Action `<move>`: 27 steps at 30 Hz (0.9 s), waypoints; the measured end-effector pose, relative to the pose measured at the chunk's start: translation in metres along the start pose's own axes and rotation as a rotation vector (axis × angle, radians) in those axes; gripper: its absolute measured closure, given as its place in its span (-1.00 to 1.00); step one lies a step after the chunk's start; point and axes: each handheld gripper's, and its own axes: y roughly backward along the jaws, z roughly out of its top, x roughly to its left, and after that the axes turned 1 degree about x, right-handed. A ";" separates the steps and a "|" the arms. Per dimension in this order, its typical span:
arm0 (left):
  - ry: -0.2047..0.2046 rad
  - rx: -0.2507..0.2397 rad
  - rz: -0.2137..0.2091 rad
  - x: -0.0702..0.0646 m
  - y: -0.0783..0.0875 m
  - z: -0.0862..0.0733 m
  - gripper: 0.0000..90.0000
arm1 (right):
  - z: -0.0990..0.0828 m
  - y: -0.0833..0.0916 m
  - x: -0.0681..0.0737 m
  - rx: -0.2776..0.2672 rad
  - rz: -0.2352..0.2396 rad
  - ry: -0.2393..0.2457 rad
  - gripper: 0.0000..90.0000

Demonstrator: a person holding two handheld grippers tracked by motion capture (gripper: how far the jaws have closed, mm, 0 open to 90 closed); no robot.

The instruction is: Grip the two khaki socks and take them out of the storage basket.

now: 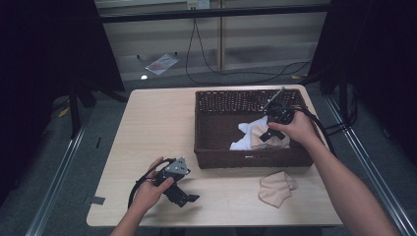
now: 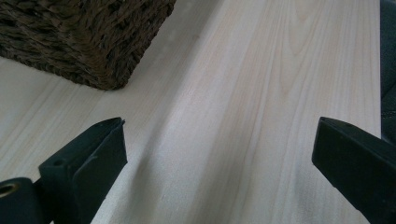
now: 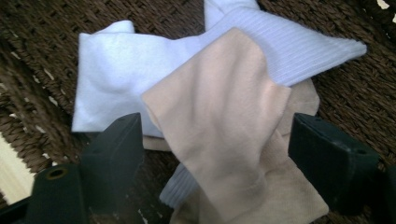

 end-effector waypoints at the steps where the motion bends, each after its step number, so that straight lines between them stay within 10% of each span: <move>1: 0.001 -0.003 -0.001 0.000 0.000 0.000 -0.94 | 0.000 -0.001 -0.001 -0.006 0.001 -0.001 -0.57; 27: 0.010 0.003 -0.010 0.000 -0.002 -0.001 -0.94 | 0.006 -0.026 -0.008 0.023 -0.030 0.010 -0.03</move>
